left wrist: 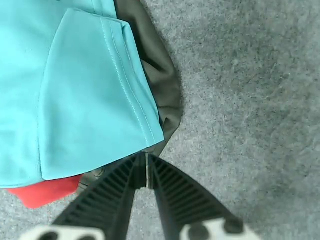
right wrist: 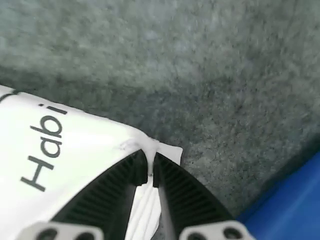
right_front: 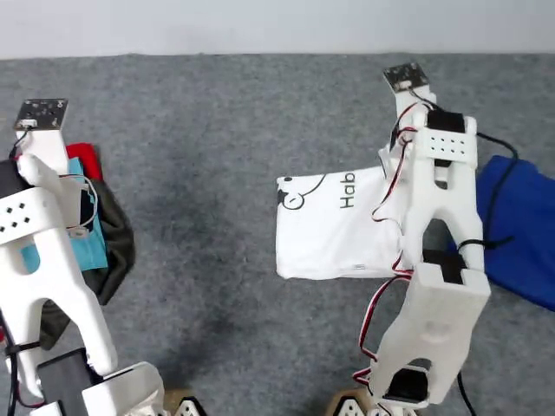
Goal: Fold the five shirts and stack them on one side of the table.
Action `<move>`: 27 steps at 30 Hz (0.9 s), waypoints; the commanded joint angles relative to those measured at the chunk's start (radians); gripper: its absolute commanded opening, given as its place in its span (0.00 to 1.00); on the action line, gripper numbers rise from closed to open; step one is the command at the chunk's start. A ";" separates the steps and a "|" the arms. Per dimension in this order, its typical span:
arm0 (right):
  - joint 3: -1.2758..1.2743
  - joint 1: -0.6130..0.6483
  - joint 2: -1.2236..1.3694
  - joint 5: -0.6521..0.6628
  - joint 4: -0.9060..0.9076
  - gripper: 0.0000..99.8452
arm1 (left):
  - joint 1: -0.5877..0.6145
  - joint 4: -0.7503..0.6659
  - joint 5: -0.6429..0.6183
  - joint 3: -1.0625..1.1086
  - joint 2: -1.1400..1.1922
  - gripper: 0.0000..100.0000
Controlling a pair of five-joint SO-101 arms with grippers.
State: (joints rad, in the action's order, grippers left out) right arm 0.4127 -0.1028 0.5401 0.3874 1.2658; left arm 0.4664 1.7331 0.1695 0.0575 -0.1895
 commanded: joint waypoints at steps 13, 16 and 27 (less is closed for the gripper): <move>0.135 0.096 -0.180 -0.106 0.325 0.03 | 0.008 0.018 0.003 -0.004 -0.043 0.01; 0.130 0.142 -0.177 -0.106 0.414 0.02 | 0.008 0.018 0.003 -0.004 -0.046 0.01; -0.110 0.028 -0.053 0.006 0.455 0.01 | 0.008 0.018 0.003 -0.004 -0.044 0.01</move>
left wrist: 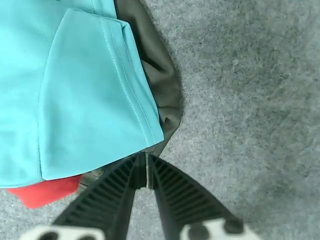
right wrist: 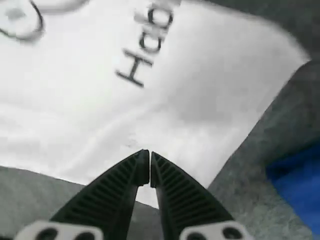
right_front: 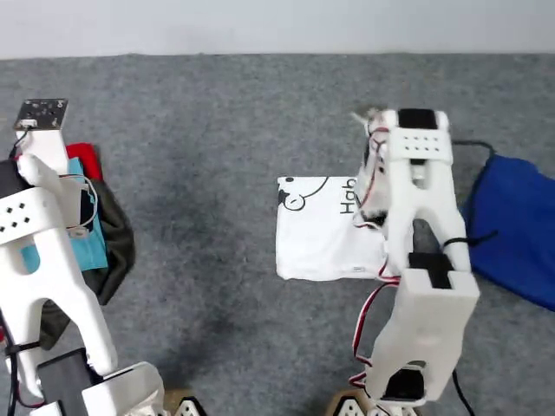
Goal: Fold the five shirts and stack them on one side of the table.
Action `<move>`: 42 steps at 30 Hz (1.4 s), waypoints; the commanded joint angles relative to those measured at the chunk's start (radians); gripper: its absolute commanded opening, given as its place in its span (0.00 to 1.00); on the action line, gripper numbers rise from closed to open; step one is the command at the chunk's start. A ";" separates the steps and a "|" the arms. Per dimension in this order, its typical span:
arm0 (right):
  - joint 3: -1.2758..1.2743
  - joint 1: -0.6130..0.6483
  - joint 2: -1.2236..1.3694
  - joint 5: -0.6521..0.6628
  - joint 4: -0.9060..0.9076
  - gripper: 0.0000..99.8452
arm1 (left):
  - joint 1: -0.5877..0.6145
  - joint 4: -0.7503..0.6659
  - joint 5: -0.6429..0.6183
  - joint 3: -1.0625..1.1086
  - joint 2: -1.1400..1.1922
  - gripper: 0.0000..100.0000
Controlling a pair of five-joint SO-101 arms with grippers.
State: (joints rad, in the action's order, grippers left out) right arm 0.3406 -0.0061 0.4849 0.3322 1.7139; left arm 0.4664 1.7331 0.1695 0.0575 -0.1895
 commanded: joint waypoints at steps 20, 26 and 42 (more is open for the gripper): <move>0.028 -0.025 -0.102 0.063 0.068 0.01 | 0.006 0.018 0.002 -0.004 -0.044 0.01; -0.155 0.007 -0.094 0.055 0.002 0.01 | 0.008 0.018 0.002 -0.004 -0.049 0.01; -0.150 -0.166 -0.142 0.157 0.022 0.01 | 0.008 0.018 0.002 -0.004 -0.049 0.01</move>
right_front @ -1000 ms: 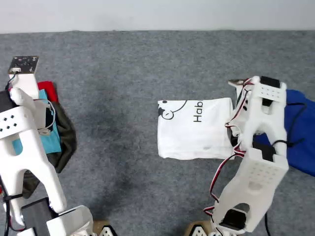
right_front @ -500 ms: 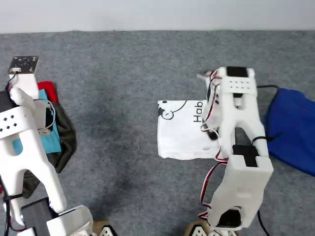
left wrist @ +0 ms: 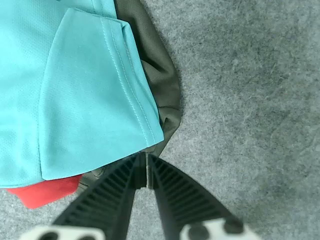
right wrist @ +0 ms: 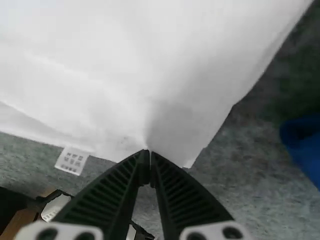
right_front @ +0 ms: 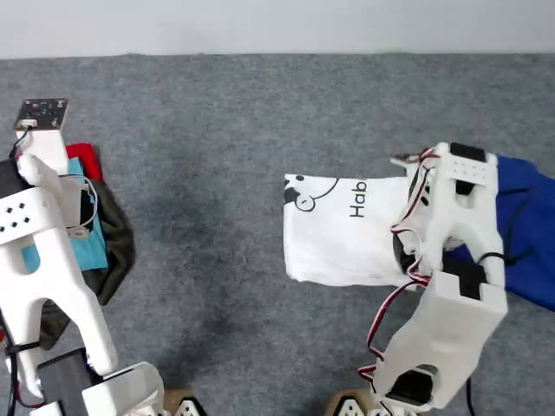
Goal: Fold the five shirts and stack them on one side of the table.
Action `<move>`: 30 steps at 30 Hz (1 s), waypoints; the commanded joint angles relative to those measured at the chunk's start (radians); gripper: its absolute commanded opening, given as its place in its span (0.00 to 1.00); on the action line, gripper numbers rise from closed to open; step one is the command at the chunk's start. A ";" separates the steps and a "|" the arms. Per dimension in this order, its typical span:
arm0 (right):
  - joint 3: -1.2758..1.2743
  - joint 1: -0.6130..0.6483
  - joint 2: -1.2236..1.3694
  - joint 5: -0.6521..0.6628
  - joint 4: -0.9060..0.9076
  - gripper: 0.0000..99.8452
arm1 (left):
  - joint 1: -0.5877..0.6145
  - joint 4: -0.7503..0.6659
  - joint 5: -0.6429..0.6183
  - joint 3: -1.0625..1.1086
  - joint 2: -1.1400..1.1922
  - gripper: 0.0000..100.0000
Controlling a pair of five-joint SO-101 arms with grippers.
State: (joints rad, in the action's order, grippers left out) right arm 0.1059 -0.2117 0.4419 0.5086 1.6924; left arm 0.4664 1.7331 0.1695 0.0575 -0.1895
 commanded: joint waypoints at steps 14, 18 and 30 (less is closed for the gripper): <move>0.137 0.163 -0.059 -0.446 -0.070 0.26 | 0.009 0.018 0.002 -0.004 -0.051 0.01; 0.137 0.160 -0.012 -0.516 -0.128 0.26 | 0.009 0.018 0.002 -0.004 -0.051 0.01; 0.137 0.206 0.223 -0.457 -0.217 0.12 | 0.009 0.018 0.002 0.007 -0.051 0.01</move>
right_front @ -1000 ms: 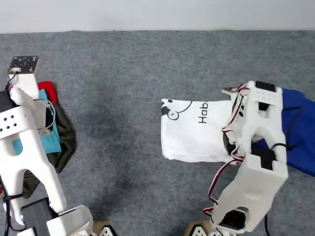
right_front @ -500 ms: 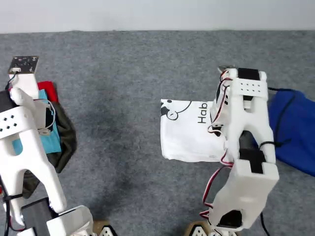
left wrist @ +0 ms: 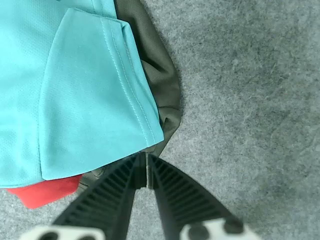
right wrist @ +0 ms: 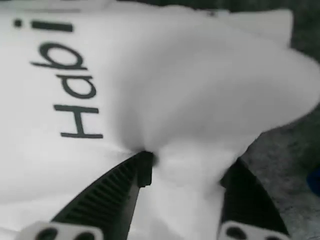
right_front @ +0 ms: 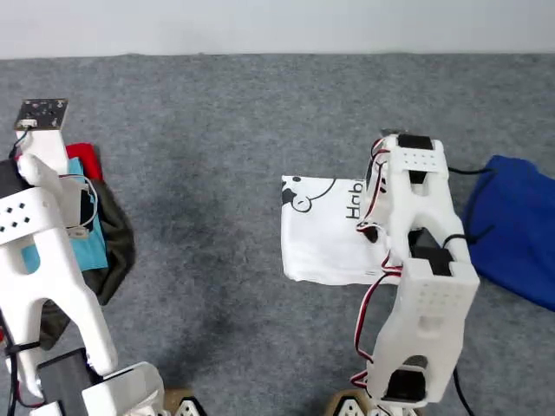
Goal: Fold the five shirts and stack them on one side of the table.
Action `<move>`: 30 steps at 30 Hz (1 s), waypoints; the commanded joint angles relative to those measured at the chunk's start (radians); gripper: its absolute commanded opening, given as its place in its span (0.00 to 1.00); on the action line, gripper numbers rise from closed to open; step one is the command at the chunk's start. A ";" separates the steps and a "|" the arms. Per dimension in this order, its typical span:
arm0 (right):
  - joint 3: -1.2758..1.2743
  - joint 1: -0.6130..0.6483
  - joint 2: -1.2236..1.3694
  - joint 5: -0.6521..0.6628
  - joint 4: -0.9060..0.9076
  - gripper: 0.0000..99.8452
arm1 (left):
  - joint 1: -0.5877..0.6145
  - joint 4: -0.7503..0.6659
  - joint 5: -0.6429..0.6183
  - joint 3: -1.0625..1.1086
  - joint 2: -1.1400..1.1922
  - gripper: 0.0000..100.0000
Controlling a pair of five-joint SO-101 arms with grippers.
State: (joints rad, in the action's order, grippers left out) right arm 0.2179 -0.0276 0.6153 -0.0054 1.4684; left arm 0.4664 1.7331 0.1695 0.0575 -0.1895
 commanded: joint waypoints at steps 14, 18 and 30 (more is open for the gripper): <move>0.094 -0.074 -0.033 0.466 0.047 0.01 | 0.009 0.018 0.002 0.094 -0.054 0.01; 0.178 -0.096 -0.033 0.786 -0.018 0.01 | 0.009 0.018 0.002 0.094 -0.066 0.01; 0.331 -0.019 0.010 1.238 -0.251 0.01 | 0.008 0.018 0.002 0.101 -0.195 0.01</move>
State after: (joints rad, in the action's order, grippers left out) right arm 0.4925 -0.0736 0.6291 1.1761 1.2643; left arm 0.4680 1.7331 0.1695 0.1619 -0.3414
